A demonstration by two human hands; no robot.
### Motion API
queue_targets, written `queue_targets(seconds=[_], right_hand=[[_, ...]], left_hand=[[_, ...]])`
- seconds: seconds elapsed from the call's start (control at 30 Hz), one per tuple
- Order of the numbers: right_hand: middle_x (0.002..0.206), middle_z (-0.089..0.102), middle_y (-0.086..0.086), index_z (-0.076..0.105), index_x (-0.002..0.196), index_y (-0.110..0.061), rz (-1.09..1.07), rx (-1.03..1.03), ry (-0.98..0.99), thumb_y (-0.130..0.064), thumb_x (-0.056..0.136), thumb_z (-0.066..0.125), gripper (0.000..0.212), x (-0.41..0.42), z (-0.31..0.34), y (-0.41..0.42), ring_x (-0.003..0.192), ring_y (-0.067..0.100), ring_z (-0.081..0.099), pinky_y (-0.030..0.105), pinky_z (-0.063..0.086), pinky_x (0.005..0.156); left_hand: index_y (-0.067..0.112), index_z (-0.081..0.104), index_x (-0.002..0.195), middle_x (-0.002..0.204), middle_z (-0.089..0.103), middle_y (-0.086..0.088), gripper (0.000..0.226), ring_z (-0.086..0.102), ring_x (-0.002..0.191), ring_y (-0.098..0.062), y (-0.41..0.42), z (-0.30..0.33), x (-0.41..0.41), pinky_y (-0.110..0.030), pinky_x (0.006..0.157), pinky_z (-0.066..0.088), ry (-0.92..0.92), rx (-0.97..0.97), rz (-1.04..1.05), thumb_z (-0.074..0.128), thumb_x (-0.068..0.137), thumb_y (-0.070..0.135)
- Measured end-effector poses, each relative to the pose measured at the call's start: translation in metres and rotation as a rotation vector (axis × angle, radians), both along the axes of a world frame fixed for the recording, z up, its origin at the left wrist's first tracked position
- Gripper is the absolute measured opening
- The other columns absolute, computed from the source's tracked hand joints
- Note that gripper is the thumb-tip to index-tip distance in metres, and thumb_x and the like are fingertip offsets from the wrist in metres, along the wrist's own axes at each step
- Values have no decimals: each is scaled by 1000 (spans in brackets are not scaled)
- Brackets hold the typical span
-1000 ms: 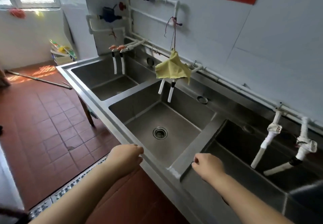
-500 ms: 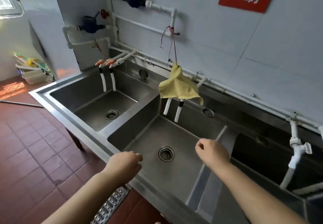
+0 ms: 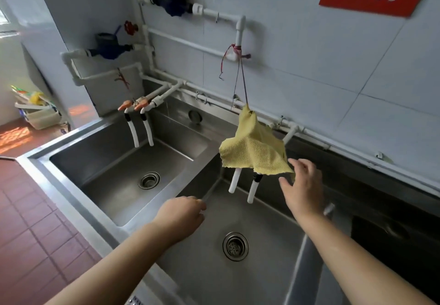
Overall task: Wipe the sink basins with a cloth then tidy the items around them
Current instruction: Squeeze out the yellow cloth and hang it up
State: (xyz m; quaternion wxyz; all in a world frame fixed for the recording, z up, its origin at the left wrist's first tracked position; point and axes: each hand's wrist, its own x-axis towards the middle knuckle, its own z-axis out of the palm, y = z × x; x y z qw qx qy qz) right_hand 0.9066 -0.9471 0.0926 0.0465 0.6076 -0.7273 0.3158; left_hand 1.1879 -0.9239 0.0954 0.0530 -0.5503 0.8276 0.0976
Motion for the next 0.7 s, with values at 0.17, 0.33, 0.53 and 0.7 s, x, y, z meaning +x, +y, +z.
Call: queue_targets(seconds=[0.17,0.33,0.53,0.7], right_hand=[[95,64,4,71,90,-9,58,-161,-77,-10,77,72,13,6,0,-23,88,24,57,45,53,69],[88,65,4,67,85,-5,147,-315,-28,-24,87,56,22,15,13,-21,81,18,57,34,53,68],[85,65,4,66,83,-4,162,-314,6,-20,85,51,22,38,22,16,81,20,58,31,49,74],[85,63,0,66,82,-7,126,-257,1,-20,86,52,20,69,19,57,82,15,58,23,47,75]], left_hand=[[24,57,115,119,59,2,30,57,110,-21,-31,-11,0,-31,84,47,24,38,-11,38,92,28],[30,58,114,117,61,8,28,58,107,-16,-58,-15,-3,-27,83,47,176,50,65,41,93,35],[21,54,123,104,61,2,42,57,97,-16,-75,0,-29,-33,85,46,739,368,282,39,95,49],[13,43,135,128,56,-11,66,53,116,-23,-69,-7,-44,-41,96,42,1191,1077,481,33,93,62]])
